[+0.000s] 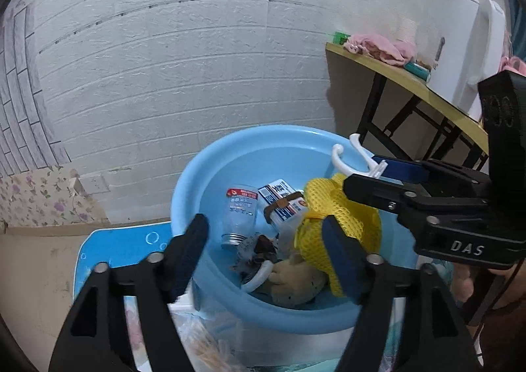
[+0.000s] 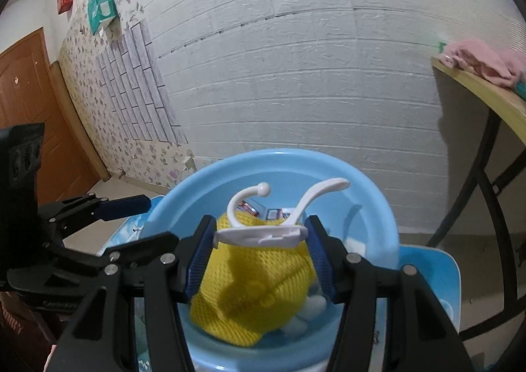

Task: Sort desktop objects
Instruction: 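Lower the tin and hook into the blue basin and open both tools, then withdraw both open tools from the basin back over the table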

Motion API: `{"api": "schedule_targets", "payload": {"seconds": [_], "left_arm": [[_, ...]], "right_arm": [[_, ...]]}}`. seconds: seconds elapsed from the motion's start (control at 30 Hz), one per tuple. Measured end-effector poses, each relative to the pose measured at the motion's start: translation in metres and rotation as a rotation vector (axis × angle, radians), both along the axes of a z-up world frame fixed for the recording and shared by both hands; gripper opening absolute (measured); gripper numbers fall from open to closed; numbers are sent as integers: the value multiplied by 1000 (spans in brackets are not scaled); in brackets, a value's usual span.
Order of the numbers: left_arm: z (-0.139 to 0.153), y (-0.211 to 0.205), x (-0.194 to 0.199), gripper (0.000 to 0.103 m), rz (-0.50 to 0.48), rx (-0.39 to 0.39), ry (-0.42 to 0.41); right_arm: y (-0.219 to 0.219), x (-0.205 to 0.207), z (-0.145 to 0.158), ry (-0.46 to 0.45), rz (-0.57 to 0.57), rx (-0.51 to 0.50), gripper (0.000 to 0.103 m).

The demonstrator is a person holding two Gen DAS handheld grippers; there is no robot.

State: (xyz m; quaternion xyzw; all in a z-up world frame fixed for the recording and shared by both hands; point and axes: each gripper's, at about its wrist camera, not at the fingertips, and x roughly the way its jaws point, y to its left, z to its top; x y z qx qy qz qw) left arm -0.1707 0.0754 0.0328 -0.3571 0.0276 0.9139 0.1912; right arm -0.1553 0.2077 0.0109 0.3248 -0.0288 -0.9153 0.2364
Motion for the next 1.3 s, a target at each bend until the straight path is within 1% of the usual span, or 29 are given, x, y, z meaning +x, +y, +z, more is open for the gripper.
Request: {"api": "schedule_targets", "payload": {"seconds": [0.03, 0.1, 0.13, 0.17, 0.2, 0.3, 0.5, 0.63, 0.77, 0.83, 0.9, 1.1, 1.3], "left_arm": [[1, -2, 1, 82, 7, 4, 3], [1, -10, 2, 87, 22, 16, 1], [1, -14, 4, 92, 35, 23, -3], [1, -18, 4, 95, 46, 30, -5], [1, -21, 6, 98, 54, 36, -7], [0, -33, 10, 101, 86, 55, -22], [-8, -46, 24, 102, 132, 70, -74], [-15, -52, 31, 102, 163, 49, -118], [-22, -54, 43, 102, 192, 6, -164], [-24, -54, 48, 102, 193, -7, -178], [-28, -54, 54, 102, 193, -20, -192], [-39, -52, 71, 102, 188, -46, -233], [-47, -50, 89, 102, 179, -62, -248]], "right_arm": [[-2, -1, 0, -4, 4, -5, 55], [-6, -2, -2, -7, -3, -13, 56], [-8, -1, -3, -8, -7, -8, 61], [-11, 0, -4, -8, -12, 3, 71], [-13, 2, -5, -7, -19, 14, 74], [-18, 9, -8, -11, -22, 35, 75], [-16, 28, -17, -55, -43, 66, 75], [-11, 43, -19, -71, -62, 71, 75], [-11, 58, -19, -84, -72, 93, 76], [-12, 63, -19, -96, -80, 109, 76], [-15, 72, -17, -82, -81, 128, 76], [-22, 88, -19, -105, -66, 170, 76], [-23, 98, -35, -178, -51, 189, 76]]}}
